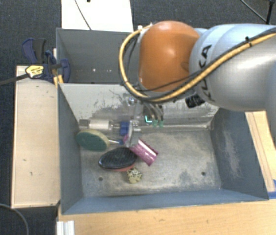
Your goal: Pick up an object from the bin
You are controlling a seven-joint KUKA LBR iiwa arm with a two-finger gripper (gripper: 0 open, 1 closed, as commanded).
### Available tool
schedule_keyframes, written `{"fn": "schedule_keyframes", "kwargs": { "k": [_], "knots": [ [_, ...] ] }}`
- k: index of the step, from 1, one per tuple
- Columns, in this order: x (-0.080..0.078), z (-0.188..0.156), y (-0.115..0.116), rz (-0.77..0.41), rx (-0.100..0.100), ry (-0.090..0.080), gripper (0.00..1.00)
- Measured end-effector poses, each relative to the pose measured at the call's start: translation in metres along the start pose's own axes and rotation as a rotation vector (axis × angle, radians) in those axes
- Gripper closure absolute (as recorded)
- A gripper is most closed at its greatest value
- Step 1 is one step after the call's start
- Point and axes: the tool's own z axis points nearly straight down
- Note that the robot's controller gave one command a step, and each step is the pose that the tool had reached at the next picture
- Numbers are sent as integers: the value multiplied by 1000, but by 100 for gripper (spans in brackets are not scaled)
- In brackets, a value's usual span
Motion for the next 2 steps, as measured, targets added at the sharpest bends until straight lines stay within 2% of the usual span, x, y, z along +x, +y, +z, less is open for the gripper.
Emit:
{"fn": "schedule_keyframes", "kwargs": {
  "k": [1,2],
  "knots": [
    [56,134,-29,-171,-3,-11,0],
    [55,130,-27,-167,-4,-12,100]
  ]
}}
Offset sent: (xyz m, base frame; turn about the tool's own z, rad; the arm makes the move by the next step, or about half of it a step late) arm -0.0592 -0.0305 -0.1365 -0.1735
